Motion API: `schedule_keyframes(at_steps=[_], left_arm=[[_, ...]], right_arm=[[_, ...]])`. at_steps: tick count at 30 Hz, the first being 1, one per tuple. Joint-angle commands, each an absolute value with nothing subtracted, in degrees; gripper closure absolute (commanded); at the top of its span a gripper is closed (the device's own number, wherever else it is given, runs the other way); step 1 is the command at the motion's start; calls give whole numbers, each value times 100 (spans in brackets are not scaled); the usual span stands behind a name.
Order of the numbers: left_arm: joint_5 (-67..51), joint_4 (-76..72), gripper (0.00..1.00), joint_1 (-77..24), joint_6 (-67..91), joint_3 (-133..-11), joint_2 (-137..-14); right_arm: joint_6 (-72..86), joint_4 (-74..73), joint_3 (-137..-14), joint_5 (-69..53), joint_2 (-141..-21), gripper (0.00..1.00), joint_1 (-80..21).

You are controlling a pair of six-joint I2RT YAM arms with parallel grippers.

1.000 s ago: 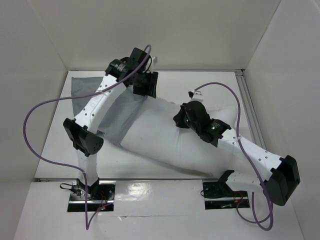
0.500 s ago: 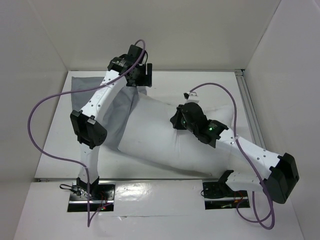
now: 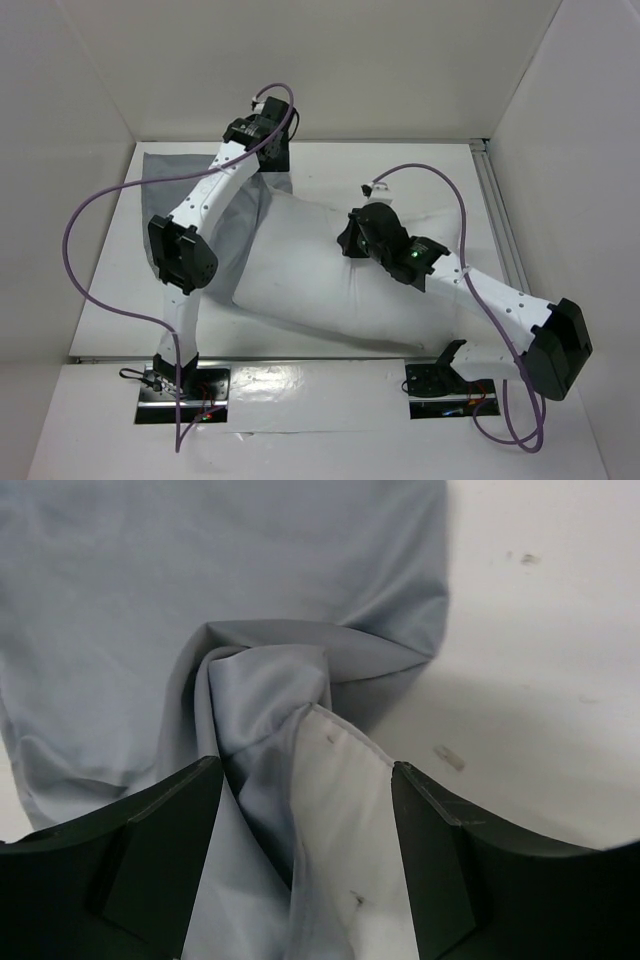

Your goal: Put the pillow into the pillowcase

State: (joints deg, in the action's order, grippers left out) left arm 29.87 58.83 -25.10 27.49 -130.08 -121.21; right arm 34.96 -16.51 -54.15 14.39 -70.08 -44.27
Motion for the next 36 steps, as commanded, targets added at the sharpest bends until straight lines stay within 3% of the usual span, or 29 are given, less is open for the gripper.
schedule_keyframes(at_steps=[1, 5, 9, 13, 14, 18, 30, 36], left_arm=[[3533, 6002, 19, -2505, 2865, -12981, -12226], [2998, 6003, 21, -2435, 2865, -12920, -12349], [2418, 6275, 38, -2294, 2812, -13288, -12761], [2303, 6363, 74, -2241, 2760, -13412, -12876], [2216, 6259, 100, -2241, 2699, -13412, -12737], [1821, 5506, 100, -2355, 2226, -13254, -12324], [-2115, 4368, 100, -3374, 1714, -13229, -11979], [-2593, 4307, 100, -3463, 1978, -12288, -11752]], right_arm=[[3445, -1714, -5572, 1291, -7180, 100, -4553], [3445, -1714, -5625, 1292, -7233, 100, -4553], [3445, -1767, -5678, 1344, -7233, 100, -4553], [3445, -1819, -5678, 1467, -7233, 100, -4553], [3445, -1819, -5678, 1468, -7233, 100, -4553], [3445, -1819, -5678, 1468, -7181, 100, -4553], [3498, -1767, -5730, 1521, -7189, 100, -4860], [3612, -1705, -5678, 1723, -6971, 100, -4860]])
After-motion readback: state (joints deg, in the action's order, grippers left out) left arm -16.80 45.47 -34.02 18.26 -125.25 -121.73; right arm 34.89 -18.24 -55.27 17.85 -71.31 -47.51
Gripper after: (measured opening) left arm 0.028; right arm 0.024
